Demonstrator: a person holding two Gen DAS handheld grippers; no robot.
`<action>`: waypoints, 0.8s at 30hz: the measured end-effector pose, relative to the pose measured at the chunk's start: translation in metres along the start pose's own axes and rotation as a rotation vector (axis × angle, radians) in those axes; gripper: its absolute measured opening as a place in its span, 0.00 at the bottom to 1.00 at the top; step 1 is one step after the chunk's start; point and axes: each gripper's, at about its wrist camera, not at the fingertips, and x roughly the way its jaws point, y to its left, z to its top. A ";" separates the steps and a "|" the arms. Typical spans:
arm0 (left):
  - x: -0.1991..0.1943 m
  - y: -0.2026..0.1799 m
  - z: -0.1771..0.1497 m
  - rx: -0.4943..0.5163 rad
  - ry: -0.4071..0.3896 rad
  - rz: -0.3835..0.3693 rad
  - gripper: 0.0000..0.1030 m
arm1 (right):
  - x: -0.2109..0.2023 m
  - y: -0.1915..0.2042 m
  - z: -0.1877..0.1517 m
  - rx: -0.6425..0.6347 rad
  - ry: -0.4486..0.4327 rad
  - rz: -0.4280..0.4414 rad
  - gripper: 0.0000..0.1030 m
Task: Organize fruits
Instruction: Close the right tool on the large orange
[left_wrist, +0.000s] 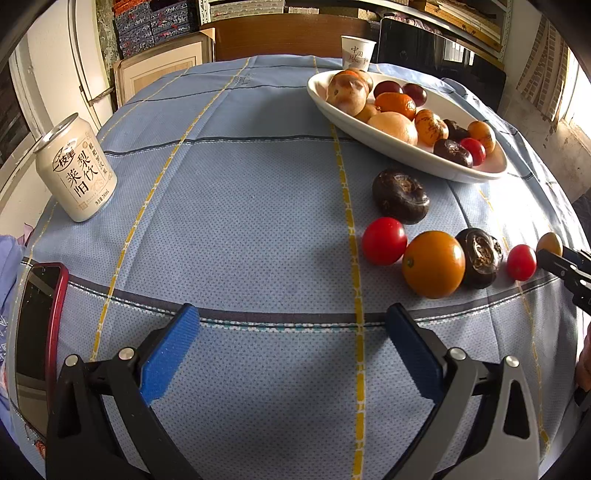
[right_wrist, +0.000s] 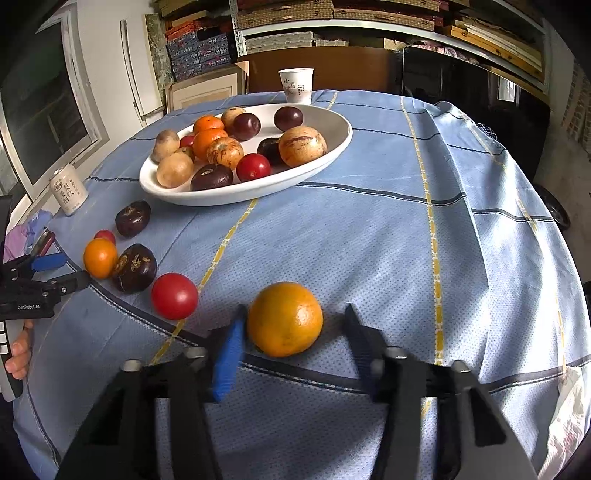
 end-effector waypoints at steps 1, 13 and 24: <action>0.000 0.000 0.000 0.000 0.000 0.001 0.96 | 0.000 0.001 0.000 -0.007 -0.001 0.014 0.37; -0.021 -0.046 -0.006 0.213 -0.094 -0.165 0.67 | 0.002 0.006 0.000 -0.032 0.002 -0.004 0.39; -0.026 -0.055 0.008 0.200 -0.146 -0.186 0.62 | 0.002 0.010 -0.001 -0.051 0.003 -0.019 0.39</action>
